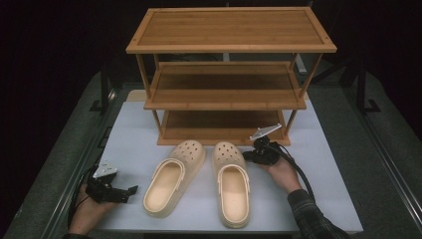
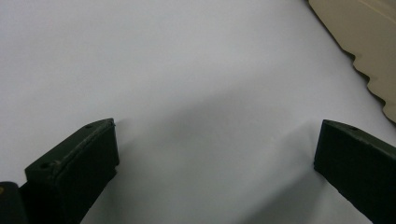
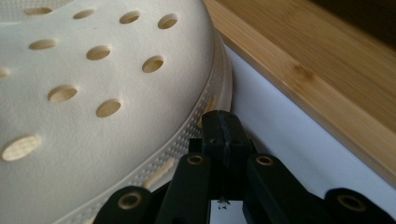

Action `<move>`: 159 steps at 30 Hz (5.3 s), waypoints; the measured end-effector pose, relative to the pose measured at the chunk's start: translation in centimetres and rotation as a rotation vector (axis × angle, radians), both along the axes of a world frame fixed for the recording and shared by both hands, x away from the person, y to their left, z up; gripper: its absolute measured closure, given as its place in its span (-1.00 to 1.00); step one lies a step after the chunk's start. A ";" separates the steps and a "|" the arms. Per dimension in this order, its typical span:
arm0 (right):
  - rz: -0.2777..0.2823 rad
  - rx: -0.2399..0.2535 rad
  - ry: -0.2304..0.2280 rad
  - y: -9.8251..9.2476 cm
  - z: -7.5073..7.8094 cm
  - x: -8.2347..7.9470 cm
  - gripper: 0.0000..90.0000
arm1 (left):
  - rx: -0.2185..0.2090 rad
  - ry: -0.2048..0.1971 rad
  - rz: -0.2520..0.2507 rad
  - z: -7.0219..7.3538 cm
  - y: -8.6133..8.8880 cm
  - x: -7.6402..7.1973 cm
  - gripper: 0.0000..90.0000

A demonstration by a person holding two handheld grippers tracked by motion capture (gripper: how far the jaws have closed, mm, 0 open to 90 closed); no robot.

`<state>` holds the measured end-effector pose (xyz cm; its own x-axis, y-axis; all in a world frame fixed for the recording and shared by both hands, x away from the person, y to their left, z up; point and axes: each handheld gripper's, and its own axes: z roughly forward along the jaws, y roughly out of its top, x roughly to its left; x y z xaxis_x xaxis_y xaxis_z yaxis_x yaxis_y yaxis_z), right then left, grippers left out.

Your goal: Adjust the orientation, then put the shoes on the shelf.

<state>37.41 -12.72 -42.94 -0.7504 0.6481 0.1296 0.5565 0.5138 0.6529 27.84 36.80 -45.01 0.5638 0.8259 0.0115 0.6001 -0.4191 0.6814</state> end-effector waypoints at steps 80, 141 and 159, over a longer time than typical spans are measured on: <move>-0.072 0.129 -0.077 -3.4 3.3 -8.7 -0.19 | -0.079 0.001 -0.017 2.4 0.0 -0.2 -1.00; -0.056 0.038 -0.222 -1.8 4.3 -6.4 0.68 | -0.003 -0.115 -0.248 7.0 -11.6 2.9 0.67; -0.142 0.044 -0.251 -4.5 5.8 -3.3 0.68 | -0.023 -0.151 -0.261 8.2 -15.2 7.3 0.67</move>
<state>34.15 -17.25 -37.15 -0.6651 0.7466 -0.0186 0.4390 0.4110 0.7990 35.12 21.61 -36.80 0.7503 0.6543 0.0941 0.3655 -0.5292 0.7657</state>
